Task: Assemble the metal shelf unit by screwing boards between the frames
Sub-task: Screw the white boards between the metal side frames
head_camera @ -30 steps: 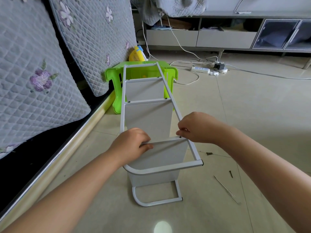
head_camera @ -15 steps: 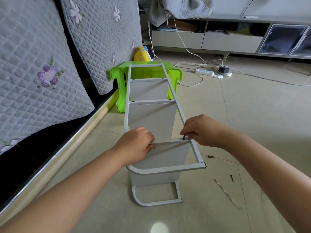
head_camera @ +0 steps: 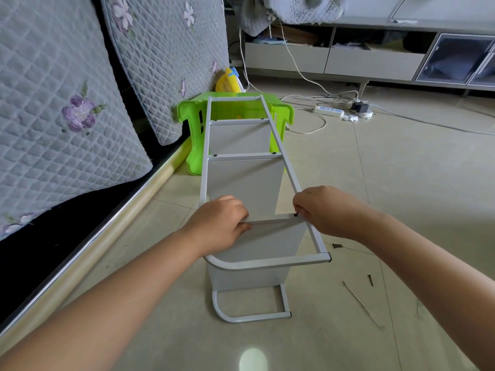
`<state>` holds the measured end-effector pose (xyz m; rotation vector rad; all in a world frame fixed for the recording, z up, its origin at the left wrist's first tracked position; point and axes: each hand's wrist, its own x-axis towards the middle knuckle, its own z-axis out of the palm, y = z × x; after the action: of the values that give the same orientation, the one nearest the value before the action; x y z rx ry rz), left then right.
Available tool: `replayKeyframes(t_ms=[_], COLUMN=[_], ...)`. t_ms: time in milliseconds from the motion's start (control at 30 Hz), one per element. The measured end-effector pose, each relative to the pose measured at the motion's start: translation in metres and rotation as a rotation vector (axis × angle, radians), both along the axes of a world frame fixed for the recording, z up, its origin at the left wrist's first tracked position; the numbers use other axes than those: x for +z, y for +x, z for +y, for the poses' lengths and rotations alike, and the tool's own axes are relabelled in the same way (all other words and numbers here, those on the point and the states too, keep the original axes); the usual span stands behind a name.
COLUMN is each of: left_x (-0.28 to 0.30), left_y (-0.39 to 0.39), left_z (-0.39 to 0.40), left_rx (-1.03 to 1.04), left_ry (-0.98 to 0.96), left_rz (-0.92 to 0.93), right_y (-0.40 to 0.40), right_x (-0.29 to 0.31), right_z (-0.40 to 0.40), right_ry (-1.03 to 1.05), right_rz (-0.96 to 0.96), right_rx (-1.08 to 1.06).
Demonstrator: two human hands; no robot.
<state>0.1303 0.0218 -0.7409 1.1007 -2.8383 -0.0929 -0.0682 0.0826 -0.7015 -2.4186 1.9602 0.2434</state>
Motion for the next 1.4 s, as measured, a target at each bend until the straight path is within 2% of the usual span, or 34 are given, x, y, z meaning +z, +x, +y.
replayKeyframes(t_ms=[200, 400, 967, 1400], left_x=[0.000, -0.001, -0.005, -0.004], left_y=[0.001, 0.001, 0.002, 0.003], left_z=[0.001, 0.000, -0.002, 0.000], left_rx=[-0.003, -0.008, -0.019, -0.003], left_ry=[0.013, -0.001, -0.009, 0.021], left_rz=[0.008, 0.011, 0.044, 0.055], right_y=[0.008, 0.008, 0.013, 0.014], right_x=[0.007, 0.006, -0.002, -0.007], right_z=[-0.002, -0.001, -0.008, -0.009], right_ry=[0.058, 0.078, 0.093, 0.074], right_rz=[0.016, 0.039, -0.017, -0.046], right_rx=[0.084, 0.079, -0.110, -0.104])
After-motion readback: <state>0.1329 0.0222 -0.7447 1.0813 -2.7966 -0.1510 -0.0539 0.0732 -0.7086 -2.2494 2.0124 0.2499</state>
